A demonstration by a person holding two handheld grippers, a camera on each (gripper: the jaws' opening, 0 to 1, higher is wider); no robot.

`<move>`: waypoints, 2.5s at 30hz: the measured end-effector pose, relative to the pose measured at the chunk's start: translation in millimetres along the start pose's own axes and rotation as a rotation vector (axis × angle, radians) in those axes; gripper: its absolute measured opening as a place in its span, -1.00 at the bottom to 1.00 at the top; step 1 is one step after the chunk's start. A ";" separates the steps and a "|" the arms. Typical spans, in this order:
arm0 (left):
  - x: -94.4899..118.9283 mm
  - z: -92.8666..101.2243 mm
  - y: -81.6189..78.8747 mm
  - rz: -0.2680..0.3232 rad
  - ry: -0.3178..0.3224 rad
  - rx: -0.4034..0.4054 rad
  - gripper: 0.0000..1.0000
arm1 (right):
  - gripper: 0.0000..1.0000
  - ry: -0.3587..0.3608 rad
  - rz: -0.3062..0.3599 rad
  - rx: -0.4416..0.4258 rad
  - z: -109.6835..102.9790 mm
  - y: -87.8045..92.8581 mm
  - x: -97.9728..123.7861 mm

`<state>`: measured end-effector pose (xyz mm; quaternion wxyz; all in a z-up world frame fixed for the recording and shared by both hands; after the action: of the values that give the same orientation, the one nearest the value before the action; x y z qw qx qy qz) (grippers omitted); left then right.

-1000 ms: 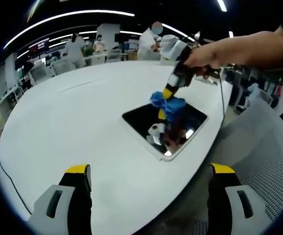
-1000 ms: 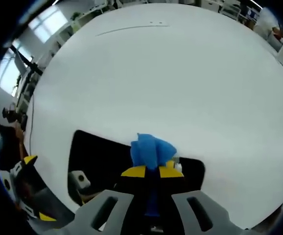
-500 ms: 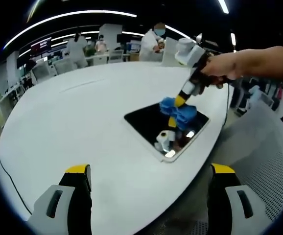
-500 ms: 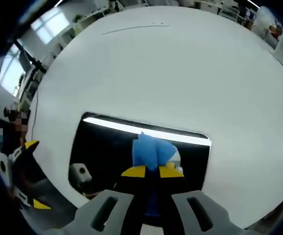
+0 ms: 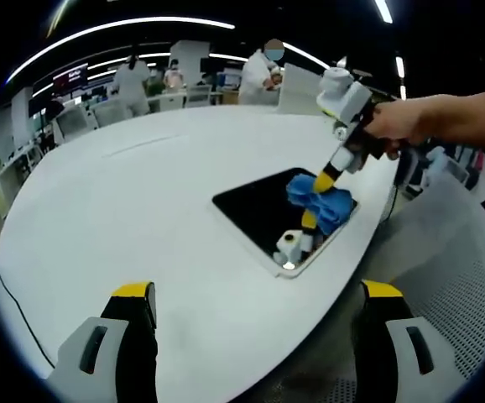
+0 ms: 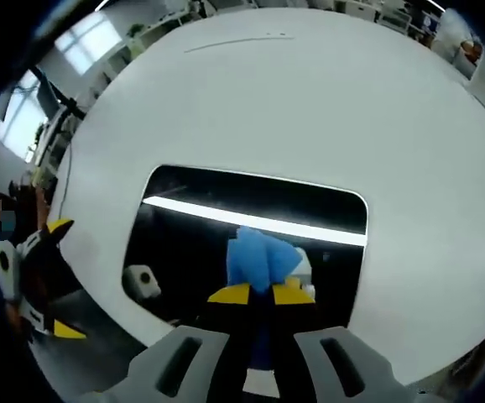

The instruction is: Wipe the mirror surface with the cleaning cloth until all visible marks leave the cleaned area.

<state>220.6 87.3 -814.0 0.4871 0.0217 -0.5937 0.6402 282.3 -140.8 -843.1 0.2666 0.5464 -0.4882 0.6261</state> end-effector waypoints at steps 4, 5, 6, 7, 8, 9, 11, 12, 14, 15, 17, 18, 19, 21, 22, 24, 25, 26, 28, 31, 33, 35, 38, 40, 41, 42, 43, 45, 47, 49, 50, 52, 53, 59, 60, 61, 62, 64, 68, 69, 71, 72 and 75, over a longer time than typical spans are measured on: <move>0.3 -1.0 0.3 0.000 -0.002 0.005 1.00 | -0.98 -0.012 0.009 -0.004 -2.9 6.6 1.1; 0.3 -1.2 0.3 0.000 -0.002 0.005 1.00 | -0.98 -0.015 0.009 0.000 -4.7 9.2 2.2; 0.1 -1.0 0.5 -0.001 -0.001 0.006 1.00 | -0.98 -0.018 0.008 0.004 -5.7 10.9 2.8; 0.1 -0.9 0.9 -0.004 -0.001 0.004 1.00 | -0.98 -0.021 0.008 0.005 -6.8 13.3 3.8; -0.1 -1.1 0.9 -0.004 -0.001 0.001 1.00 | -0.98 -0.026 0.008 0.002 -7.4 14.8 4.3; -0.2 -1.2 1.2 -0.006 -0.001 0.000 1.00 | -0.98 -0.033 0.010 -0.006 -7.2 16.1 4.9; -0.5 -0.8 1.7 -0.009 -0.001 0.003 1.00 | -0.97 -0.037 0.016 -0.017 -8.5 18.3 6.1; -0.7 -1.2 1.4 -0.008 -0.002 0.002 1.00 | -0.98 -0.038 0.015 -0.023 -9.2 18.9 6.4; -0.7 -1.1 0.5 -0.004 -0.001 0.001 1.00 | -0.98 -0.038 0.020 -0.028 -9.1 19.2 6.6; -0.8 -1.0 0.7 -0.005 -0.001 0.001 1.00 | -0.98 -0.039 0.020 -0.030 -9.8 20.1 6.7; -1.0 -1.4 1.1 -0.010 -0.003 -0.003 1.00 | -0.98 -0.046 0.020 -0.037 -12.3 23.6 8.0; -1.3 -1.7 0.5 -0.006 -0.002 -0.001 1.00 | -0.98 -0.050 0.021 -0.042 -13.5 25.5 8.6; -1.6 -1.6 0.2 -0.006 -0.001 0.001 1.00 | -0.98 -0.053 0.021 -0.046 -14.1 26.7 9.0; -2.5 -0.8 -0.1 -0.008 0.001 -0.004 1.00 | -0.98 -0.057 0.022 -0.053 -16.0 29.8 10.0; -3.0 0.0 -0.2 -0.008 0.004 -0.006 1.00 | -0.98 -0.057 0.024 -0.053 -16.7 30.7 10.3; -3.8 1.0 -0.3 -0.008 0.007 -0.011 1.00 | -0.98 -0.058 0.023 -0.051 -19.1 33.2 11.0; -4.3 1.7 0.1 -0.011 0.008 -0.012 1.00 | -0.98 -0.062 0.019 -0.054 -20.0 34.3 11.3; -4.5 2.0 0.6 -0.014 0.009 -0.013 1.00 | -0.98 -0.064 0.019 -0.056 -20.3 34.9 11.5; -4.2 2.6 0.6 -0.013 0.011 -0.015 1.00 | -0.98 -0.069 0.018 -0.062 -20.9 36.1 11.9; -4.2 2.4 0.7 -0.016 0.012 -0.013 1.00 | -0.98 -0.072 0.016 -0.066 -22.6 38.8 12.8; -4.7 2.8 0.3 -0.016 0.014 -0.015 1.00 | -0.98 -0.072 0.018 -0.069 -24.8 42.0 13.9; -4.7 2.9 0.5 -0.016 0.015 -0.016 1.00 | -0.98 -0.074 0.017 -0.063 -26.4 43.8 14.5; -3.5 1.5 0.4 -0.009 0.013 -0.004 1.00 | -0.98 -0.076 0.021 -0.066 -25.2 43.1 14.1; -3.4 1.6 0.9 -0.010 0.013 -0.001 1.00 | -0.98 -0.078 0.019 -0.068 -24.6 42.6 13.8; -3.1 1.1 1.1 -0.010 0.010 -0.003 1.00 | -0.98 -0.078 0.018 -0.068 -25.4 43.1 14.0; -3.1 1.0 0.8 -0.008 0.010 -0.002 1.00 | -0.98 -0.077 0.019 -0.067 -25.6 43.2 14.0; -3.0 1.1 0.8 -0.007 0.012 0.001 1.00 | -0.98 -0.076 0.019 -0.065 -25.6 43.1 14.0; -2.9 1.2 1.3 -0.010 0.013 -0.004 1.00 | -0.98 -0.077 0.018 -0.064 -25.5 43.0 13.8; -2.8 1.2 1.5 -0.010 0.013 -0.003 1.00 | -0.98 -0.079 0.017 -0.064 -25.5 42.9 13.8; -3.1 0.7 1.3 -0.008 0.010 -0.002 1.00 | -0.98 -0.080 0.017 -0.064 -25.5 42.9 13.8; -3.2 0.5 1.6 -0.010 0.009 -0.001 1.00 | -0.98 -0.081 0.016 -0.062 -25.6 42.9 13.7; -2.9 -0.1 1.4 -0.008 0.004 0.000 1.00 | -0.98 -0.085 0.016 -0.059 -25.5 42.7 13.8; -2.7 -0.2 1.1 -0.005 0.004 0.001 1.00 | -0.98 -0.087 0.016 -0.058 -25.4 42.6 13.7; -2.9 1.4 1.3 -0.008 0.008 -0.009 1.00 | -0.97 -0.083 0.016 -0.047 -20.9 45.0 14.8; -3.2 1.7 1.7 -0.010 0.009 -0.010 1.00 | -0.97 -0.084 0.014 -0.049 -19.4 45.5 15.0; -3.3 2.1 2.0 -0.012 0.011 -0.009 1.00 | -0.97 -0.084 0.012 -0.050 -18.0 45.8 15.1; -3.0 2.2 2.0 -0.012 0.012 -0.008 1.00 | -0.97 -0.082 0.010 -0.047 -17.0 46.2 15.3; -2.6 2.3 2.0 -0.010 0.013 -0.012 1.00 | -0.97 -0.076 0.008 -0.046 -13.8 47.7 16.1; -2.0 1.8 2.6 -0.010 0.010 -0.007 1.00 | -0.97 -0.073 0.009 -0.056 -8.1 50.0 17.4; -1.8 1.7 2.4 -0.008 0.011 -0.004 1.00 | -0.97 -0.071 0.008 -0.054 -7.0 50.4 17.6; -1.8 1.5 2.7 -0.009 0.011 -0.001 1.00 | -0.97 -0.070 0.008 -0.050 -4.3 51.3 17.9; -1.5 1.3 2.6 -0.007 0.010 0.001 1.00 | -0.97 -0.073 0.010 -0.054 -3.2 51.6 18.1; -1.2 0.9 2.1 -0.002 0.009 0.006 1.00 | -0.97 -0.070 0.010 -0.066 -0.1 52.5 18.6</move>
<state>219.4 86.2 -816.0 0.4904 0.0206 -0.5896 0.6415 231.8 -164.4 -842.4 0.2640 0.5564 -0.5206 0.5913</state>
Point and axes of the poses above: the point that each gripper's makers call its tool centre point, and the gripper's own axes: x roughly backward along the fingers, z roughly to its right, y roughly out of its underside, the point moved 3 cm from there along x, roughly backward along the fingers, and after that the axes turned 12 degrees about x, right-handed, at the moved point
